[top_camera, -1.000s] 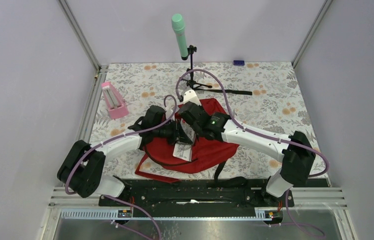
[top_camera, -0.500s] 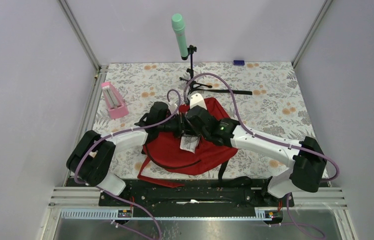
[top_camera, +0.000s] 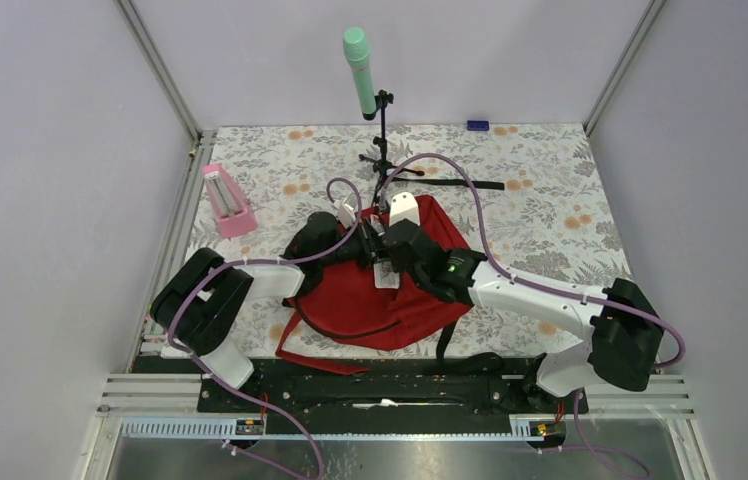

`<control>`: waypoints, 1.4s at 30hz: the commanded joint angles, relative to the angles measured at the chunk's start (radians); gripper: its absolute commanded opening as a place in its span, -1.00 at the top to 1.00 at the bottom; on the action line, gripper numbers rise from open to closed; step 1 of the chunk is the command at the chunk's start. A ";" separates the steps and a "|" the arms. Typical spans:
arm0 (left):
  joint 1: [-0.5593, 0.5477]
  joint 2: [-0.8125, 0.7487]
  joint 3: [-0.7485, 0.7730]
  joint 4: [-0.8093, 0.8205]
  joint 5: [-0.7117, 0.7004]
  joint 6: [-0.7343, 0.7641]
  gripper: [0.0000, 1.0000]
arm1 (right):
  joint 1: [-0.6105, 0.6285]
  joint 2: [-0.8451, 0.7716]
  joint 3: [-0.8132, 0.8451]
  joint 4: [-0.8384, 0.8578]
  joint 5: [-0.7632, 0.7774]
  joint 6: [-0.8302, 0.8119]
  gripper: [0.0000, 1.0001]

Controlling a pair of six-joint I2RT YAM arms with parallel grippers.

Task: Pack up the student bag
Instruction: Place the stationery in the student bag.

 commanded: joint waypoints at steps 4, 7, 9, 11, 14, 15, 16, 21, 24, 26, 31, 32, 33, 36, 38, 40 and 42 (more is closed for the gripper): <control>0.020 -0.055 0.006 0.077 -0.178 0.127 0.51 | 0.011 -0.096 -0.044 0.017 0.000 -0.010 1.00; 0.020 -0.119 -0.003 -0.034 -0.167 0.206 0.06 | 0.011 -0.108 -0.043 0.014 0.012 -0.014 1.00; 0.020 -0.193 -0.006 -0.158 -0.174 0.279 -0.21 | 0.011 -0.113 -0.042 0.013 0.014 -0.015 1.00; 0.020 -0.265 -0.008 -0.262 -0.193 0.340 -0.44 | 0.011 -0.118 -0.036 0.009 0.016 -0.015 1.00; 0.020 -0.367 -0.017 -0.406 -0.225 0.407 -0.66 | 0.011 -0.122 -0.027 0.000 0.014 -0.018 1.00; 0.020 -0.397 -0.018 -0.448 -0.233 0.422 -0.81 | 0.011 -0.122 -0.025 -0.004 0.014 -0.020 1.00; 0.020 -0.420 -0.018 -0.483 -0.236 0.434 -0.84 | 0.012 -0.122 -0.022 -0.006 0.015 -0.021 1.00; 0.020 -0.508 -0.049 -0.569 -0.193 0.437 -0.84 | 0.011 -0.126 -0.010 -0.016 0.010 -0.021 1.00; 0.013 -0.559 -0.141 -0.513 -0.124 0.341 -0.66 | 0.011 -0.130 -0.006 -0.022 0.011 -0.021 1.00; 0.008 -0.576 -0.171 -0.486 -0.104 0.306 -0.53 | 0.011 -0.129 -0.004 -0.026 0.010 -0.019 1.00; -0.017 -0.589 -0.217 -0.401 -0.082 0.234 -0.35 | 0.011 -0.128 0.000 -0.027 0.002 -0.014 1.00; -0.025 -0.581 -0.218 -0.392 -0.083 0.227 -0.34 | 0.011 -0.128 0.000 -0.028 0.000 -0.015 1.00; -0.035 -0.572 -0.220 -0.378 -0.080 0.217 -0.32 | 0.011 -0.129 0.000 -0.028 -0.002 -0.015 1.00; -0.065 -0.545 -0.230 -0.326 -0.085 0.187 -0.30 | 0.011 -0.129 0.003 -0.029 -0.002 -0.017 1.00; -0.083 -0.521 -0.227 -0.325 -0.091 0.182 -0.27 | 0.011 -0.129 0.006 -0.029 -0.002 -0.018 1.00; -0.093 -0.493 -0.229 -0.310 -0.089 0.170 -0.20 | 0.011 -0.128 0.010 -0.029 -0.002 -0.017 1.00; -0.104 -0.467 -0.227 -0.296 -0.089 0.159 -0.08 | 0.011 -0.127 0.015 -0.029 -0.002 -0.019 1.00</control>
